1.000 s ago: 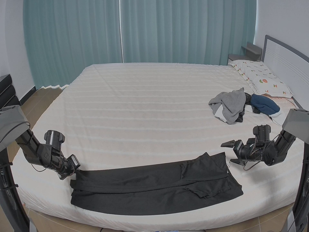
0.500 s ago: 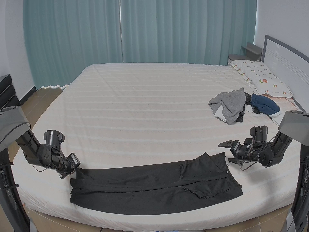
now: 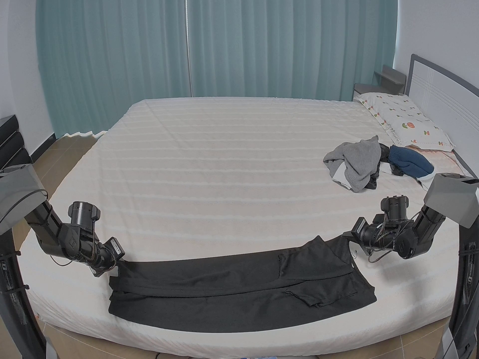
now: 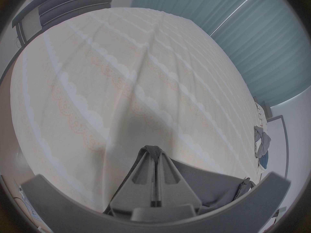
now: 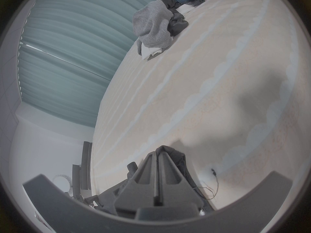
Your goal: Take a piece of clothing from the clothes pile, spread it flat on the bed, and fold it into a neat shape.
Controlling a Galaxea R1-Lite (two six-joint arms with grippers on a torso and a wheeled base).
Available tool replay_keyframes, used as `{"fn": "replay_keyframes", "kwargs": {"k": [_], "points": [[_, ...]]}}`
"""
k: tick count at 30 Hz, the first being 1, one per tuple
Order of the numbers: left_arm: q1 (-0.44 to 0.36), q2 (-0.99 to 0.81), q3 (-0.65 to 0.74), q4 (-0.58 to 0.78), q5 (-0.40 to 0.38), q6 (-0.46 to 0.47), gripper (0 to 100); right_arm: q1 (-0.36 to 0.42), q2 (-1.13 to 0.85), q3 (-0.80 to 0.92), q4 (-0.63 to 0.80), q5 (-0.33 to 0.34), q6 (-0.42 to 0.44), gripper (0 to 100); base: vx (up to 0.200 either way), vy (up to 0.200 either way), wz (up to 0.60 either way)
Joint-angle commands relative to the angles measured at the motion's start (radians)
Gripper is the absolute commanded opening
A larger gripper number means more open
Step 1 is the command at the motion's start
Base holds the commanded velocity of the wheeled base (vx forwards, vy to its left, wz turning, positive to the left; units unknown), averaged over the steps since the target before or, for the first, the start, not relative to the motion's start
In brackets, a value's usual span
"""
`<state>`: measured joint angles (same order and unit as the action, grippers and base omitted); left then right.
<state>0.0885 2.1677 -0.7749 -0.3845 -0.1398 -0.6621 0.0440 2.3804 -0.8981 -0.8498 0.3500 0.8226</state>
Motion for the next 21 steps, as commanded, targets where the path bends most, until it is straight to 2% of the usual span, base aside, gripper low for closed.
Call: {"fn": "replay_keyframes", "kwargs": {"k": [1,5,6,8,9,13,17,21], "points": [[-0.001,0.001,0.0,-0.001,0.0,-0.001,0,0.004,0.013,-0.004,0.0,-0.002,-0.002,0,0.0,0.0,0.0],[-0.003,0.0,0.005,-0.001,0.0,-0.001,0,0.005,0.013,0.002,-0.018,-0.002,-0.002,0,0.0,0.0,0.0],[-0.003,-0.002,0.005,-0.001,0.0,-0.002,0,0.007,0.011,0.005,-0.022,-0.002,-0.002,100,0.0,0.0,0.0],[-0.003,-0.002,0.005,0.003,0.0,-0.002,0,0.005,0.01,0.016,-0.04,-0.003,-0.003,100,0.0,0.0,0.0],[-0.003,-0.002,0.005,0.003,0.0,-0.004,100,0.004,0.005,0.022,-0.057,-0.003,0.0,100,0.0,0.0,0.0],[-0.003,-0.006,0.002,-0.001,-0.004,-0.04,100,-0.007,-0.055,0.084,-0.129,0.004,-0.008,100,0.0,0.0,0.0],[-0.003,-0.011,0.0,0.001,-0.007,-0.051,100,0.01,-0.119,0.123,-0.132,0.007,-0.031,100,0.0,0.0,0.0],[-0.001,-0.011,0.006,0.001,-0.017,-0.051,100,0.062,-0.207,0.203,-0.118,0.032,-0.189,100,0.0,0.0,0.0]]}}
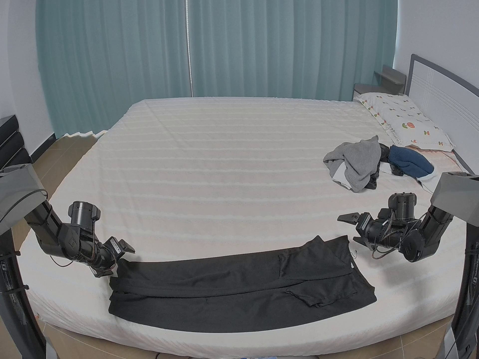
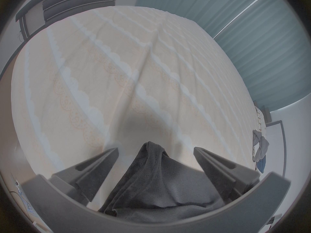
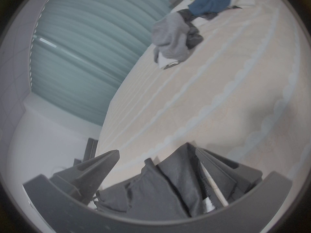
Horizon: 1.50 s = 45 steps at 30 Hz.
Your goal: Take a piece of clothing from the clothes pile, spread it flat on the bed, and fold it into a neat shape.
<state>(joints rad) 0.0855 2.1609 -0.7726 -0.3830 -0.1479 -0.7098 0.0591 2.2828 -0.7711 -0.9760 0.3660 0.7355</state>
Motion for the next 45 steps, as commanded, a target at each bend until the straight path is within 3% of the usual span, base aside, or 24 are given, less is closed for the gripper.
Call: {"fn": "replay_keyframes", "kwargs": {"k": [1,8,20,23,24,45], "points": [[0.005,-0.004,0.006,0.003,-0.018,-0.004,100,0.061,-0.12,0.092,0.014,0.016,-0.143,100,0.0,0.0,0.0],[0.008,-0.01,0.021,0.007,-0.065,-0.004,100,0.102,-0.108,0.073,0.145,0.016,-0.271,100,0.0,0.0,0.0],[0.008,-0.013,0.026,0.007,-0.068,-0.004,100,0.13,-0.003,0.042,0.151,0.013,-0.289,100,0.0,0.0,0.0],[0.008,-0.012,0.026,0.007,-0.068,-0.004,100,0.119,0.03,0.041,0.148,0.007,-0.335,100,0.0,0.0,0.0],[0.008,-0.012,0.026,0.007,-0.068,-0.004,100,0.119,0.03,0.041,0.148,0.007,-0.337,0,0.0,0.0,0.0],[0.01,-0.012,0.026,0.009,-0.065,-0.004,100,0.044,-0.016,0.125,0.135,0.018,-0.352,0,0.0,0.0,0.0]]}}
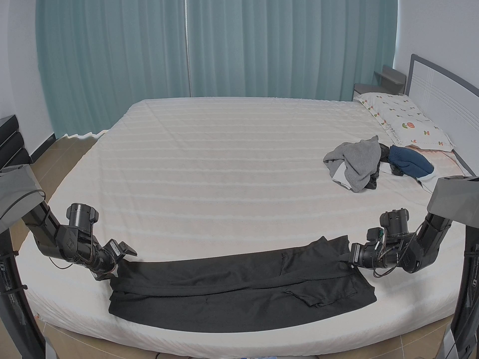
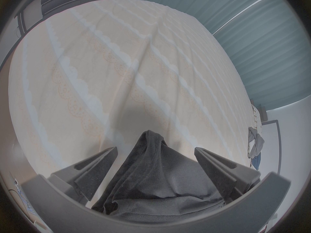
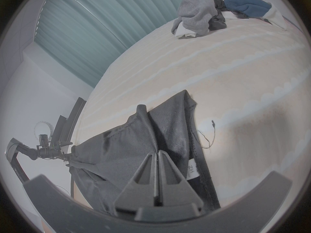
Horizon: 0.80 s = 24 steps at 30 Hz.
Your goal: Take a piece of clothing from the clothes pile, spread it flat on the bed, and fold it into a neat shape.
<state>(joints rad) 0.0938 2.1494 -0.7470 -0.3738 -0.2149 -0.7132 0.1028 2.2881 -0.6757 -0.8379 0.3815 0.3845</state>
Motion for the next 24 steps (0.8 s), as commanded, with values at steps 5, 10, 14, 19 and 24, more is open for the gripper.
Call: {"fn": "replay_keyframes", "kwargs": {"k": [5,10,14,19,24], "points": [[0.0,0.0,0.0,0.0,0.002,0.001,100,0.002,-0.036,0.054,-0.013,0.004,-0.001,0,0.0,0.0,0.0],[0.001,-0.003,0.0,0.0,0.002,0.001,100,0.0,-0.032,0.079,-0.032,0.004,-0.003,0,0.0,0.0,0.0],[0.018,-0.037,0.002,0.003,0.0,0.0,100,-0.003,-0.036,0.088,-0.05,0.013,0.008,100,0.0,0.0,0.0],[0.038,-0.121,0.04,0.021,-0.003,0.004,100,0.006,-0.108,0.105,-0.064,0.03,0.139,100,0.0,0.0,0.0],[0.035,-0.192,0.14,0.021,-0.006,0.026,100,0.023,-0.183,0.145,-0.069,0.004,0.3,100,0.0,0.0,0.0]]}}
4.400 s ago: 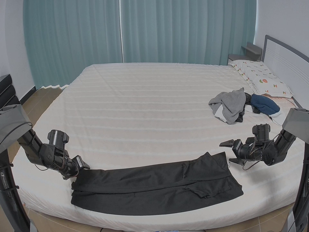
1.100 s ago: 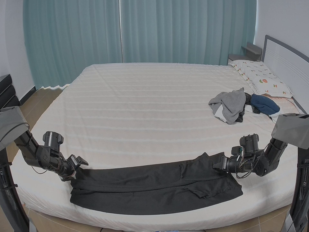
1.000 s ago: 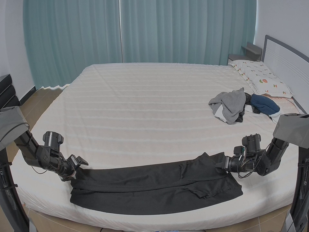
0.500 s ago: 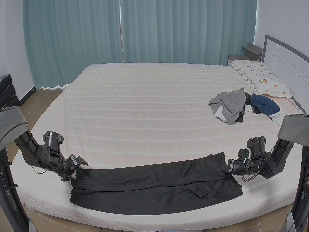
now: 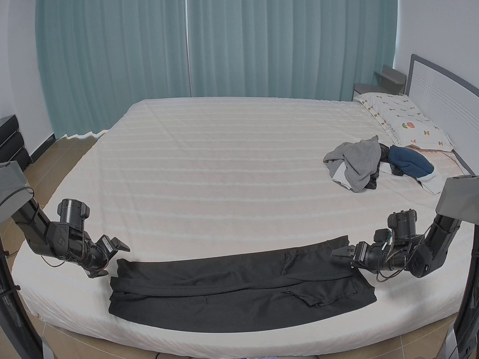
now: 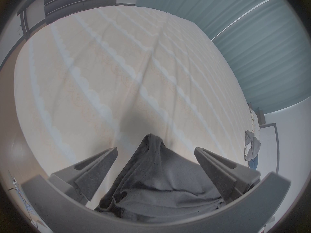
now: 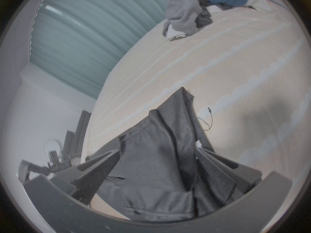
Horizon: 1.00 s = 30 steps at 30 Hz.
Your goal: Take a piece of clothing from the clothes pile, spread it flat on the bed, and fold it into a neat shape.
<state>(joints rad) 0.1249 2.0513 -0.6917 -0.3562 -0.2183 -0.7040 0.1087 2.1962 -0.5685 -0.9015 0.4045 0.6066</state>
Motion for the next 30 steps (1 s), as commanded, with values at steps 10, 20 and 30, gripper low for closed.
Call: {"fn": "replay_keyframes", "kwargs": {"k": [10,20,30], "points": [[-0.014,-0.1,0.153,-0.009,-0.009,0.012,100,0.026,-0.119,0.073,-0.005,-0.062,0.245,100,0.0,0.0,0.0],[-0.041,-0.046,0.124,-0.01,-0.003,0.014,0,0.072,-0.138,0.084,0.001,-0.157,0.251,100,0.0,0.0,0.0],[-0.027,-0.151,0.126,-0.007,-0.003,0.005,0,0.129,-0.159,0.091,0.012,-0.191,0.268,100,0.0,0.0,0.0]]}}
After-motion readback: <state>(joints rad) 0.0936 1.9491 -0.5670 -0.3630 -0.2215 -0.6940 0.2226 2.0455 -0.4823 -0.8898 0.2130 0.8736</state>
